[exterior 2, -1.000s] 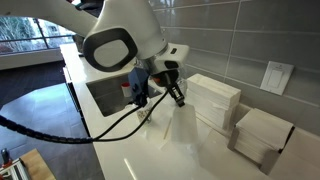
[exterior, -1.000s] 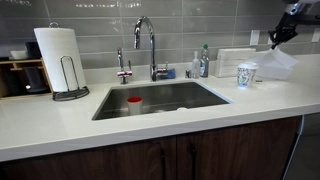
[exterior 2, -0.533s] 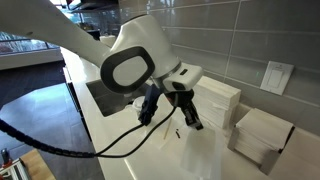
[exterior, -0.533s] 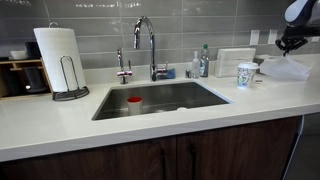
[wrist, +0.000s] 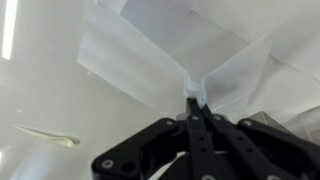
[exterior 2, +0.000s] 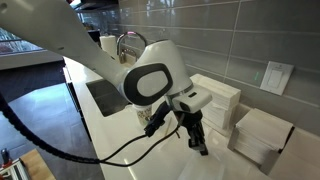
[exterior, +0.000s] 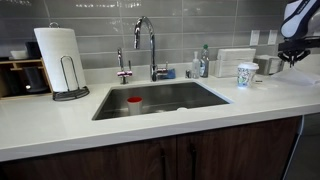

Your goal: Remove a piece of tissue from the pile on the left and put it on the counter

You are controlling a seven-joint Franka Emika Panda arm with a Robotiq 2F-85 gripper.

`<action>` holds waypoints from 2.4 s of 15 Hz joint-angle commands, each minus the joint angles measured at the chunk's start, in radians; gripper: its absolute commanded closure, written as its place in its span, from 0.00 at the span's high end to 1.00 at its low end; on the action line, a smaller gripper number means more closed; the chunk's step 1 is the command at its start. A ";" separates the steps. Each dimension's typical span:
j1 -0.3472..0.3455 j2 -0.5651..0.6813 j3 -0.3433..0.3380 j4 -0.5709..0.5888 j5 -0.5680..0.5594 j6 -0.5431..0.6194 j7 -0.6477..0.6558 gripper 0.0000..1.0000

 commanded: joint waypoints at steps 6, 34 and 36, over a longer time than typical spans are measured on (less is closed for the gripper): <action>0.029 0.238 -0.047 0.180 0.074 -0.027 0.143 0.00; 0.093 -0.482 0.195 0.142 0.574 -0.821 -1.081 1.00; 0.114 -0.493 0.208 0.179 0.567 -0.898 -1.044 1.00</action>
